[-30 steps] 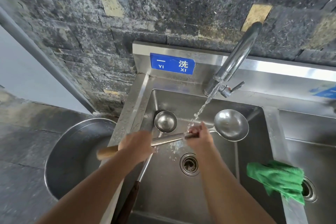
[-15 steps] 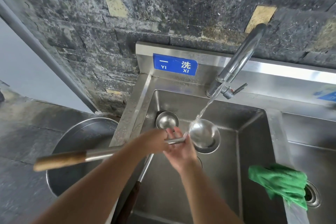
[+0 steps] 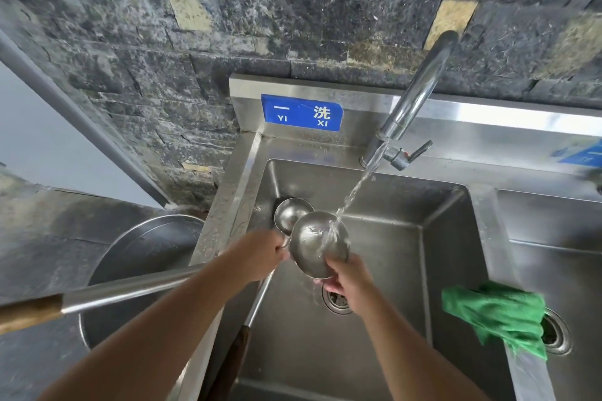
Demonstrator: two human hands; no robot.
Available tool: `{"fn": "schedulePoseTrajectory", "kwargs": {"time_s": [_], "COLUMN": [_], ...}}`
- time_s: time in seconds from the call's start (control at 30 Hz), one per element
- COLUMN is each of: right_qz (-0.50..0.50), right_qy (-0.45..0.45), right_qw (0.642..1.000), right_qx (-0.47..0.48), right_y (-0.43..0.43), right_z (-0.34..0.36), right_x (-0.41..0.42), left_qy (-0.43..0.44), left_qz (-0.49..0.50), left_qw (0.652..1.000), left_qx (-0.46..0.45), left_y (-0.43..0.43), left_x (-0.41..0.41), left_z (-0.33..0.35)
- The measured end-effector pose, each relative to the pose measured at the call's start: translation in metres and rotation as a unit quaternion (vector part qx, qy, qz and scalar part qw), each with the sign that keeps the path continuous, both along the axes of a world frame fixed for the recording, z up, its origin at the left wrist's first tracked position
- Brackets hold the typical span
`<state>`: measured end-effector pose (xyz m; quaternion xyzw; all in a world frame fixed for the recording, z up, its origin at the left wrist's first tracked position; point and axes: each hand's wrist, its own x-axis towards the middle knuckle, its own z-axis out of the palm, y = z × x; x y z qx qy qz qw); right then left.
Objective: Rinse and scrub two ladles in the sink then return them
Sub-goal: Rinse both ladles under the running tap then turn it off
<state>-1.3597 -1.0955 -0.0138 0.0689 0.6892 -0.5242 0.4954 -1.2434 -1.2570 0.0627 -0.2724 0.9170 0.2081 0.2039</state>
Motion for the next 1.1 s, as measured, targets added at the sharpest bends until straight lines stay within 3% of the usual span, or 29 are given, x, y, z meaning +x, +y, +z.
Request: {"fn": "schedulePoseTrajectory", "kwargs": {"time_s": [0.1, 0.2, 0.27, 0.3, 0.4, 0.47, 0.53, 0.6, 0.63, 0.73, 0.8, 0.83, 0.9, 0.97, 1.03, 1.1], "right_qz": [0.233, 0.433, 0.509, 0.525, 0.548, 0.511, 0.53, 0.529, 0.474, 0.221, 0.016, -0.097, -0.295, -0.316, -0.309, -0.316], "right_qy": [0.158, 0.335, 0.421, 0.439, 0.468, 0.509, 0.526, 0.476, 0.455, 0.348, 0.232, 0.144, -0.061, -0.164, -0.217, -0.297], "right_qw": [0.957, 0.827, 0.738, 0.717, 0.688, 0.692, 0.665, 0.701, 0.753, 0.911, 0.972, 0.985, 0.95, 0.922, 0.91, 0.875], "right_qx": [0.064, 0.127, 0.136, 0.129, 0.086, 0.029, 0.019, 0.046, 0.043, 0.025, 0.017, 0.003, -0.082, -0.155, -0.17, -0.212], "right_y": [0.007, -0.006, -0.025, -0.034, -0.049, -0.047, -0.044, -0.033, -0.027, -0.016, -0.015, -0.018, -0.027, -0.038, -0.048, -0.049], "right_z": [0.02, 0.033, 0.043, 0.048, 0.061, 0.059, 0.05, 0.04, 0.034, 0.018, 0.012, 0.011, 0.001, -0.008, -0.009, -0.013], "right_x": [-0.036, -0.067, -0.073, -0.072, -0.058, -0.055, -0.061, -0.077, -0.083, -0.079, -0.052, -0.039, -0.005, 0.028, 0.051, 0.055], "left_qy": [-0.021, -0.033, -0.027, -0.022, -0.004, 0.001, -0.003, 0.005, 0.015, 0.044, 0.058, 0.064, 0.073, 0.079, 0.084, 0.08], "left_qz": [-0.048, -0.074, -0.089, -0.098, -0.12, -0.131, -0.118, -0.066, -0.033, 0.035, 0.069, 0.094, 0.142, 0.159, 0.169, 0.165], "left_qw": [0.997, 0.991, 0.989, 0.987, 0.981, 0.978, 0.982, 0.993, 0.997, 0.998, 0.994, 0.991, 0.984, 0.979, 0.976, 0.978], "left_qx": [-0.061, -0.103, -0.116, -0.122, -0.155, -0.165, -0.145, -0.098, -0.07, 0.017, 0.054, 0.066, 0.081, 0.097, 0.106, 0.095], "left_y": [0.004, 0.017, 0.026, 0.031, 0.037, 0.037, 0.035, 0.027, 0.02, 0.01, 0.015, 0.019, 0.028, 0.037, 0.045, 0.047], "left_x": [0.004, 0.002, -0.004, -0.007, -0.014, -0.014, -0.01, -0.003, -0.001, 0.002, -0.002, -0.004, -0.01, -0.014, -0.014, -0.011], "left_z": [0.004, 0.006, 0.005, 0.004, 0.005, 0.005, 0.005, 0.002, -0.001, -0.008, -0.01, -0.013, -0.02, -0.027, -0.031, -0.03]}}
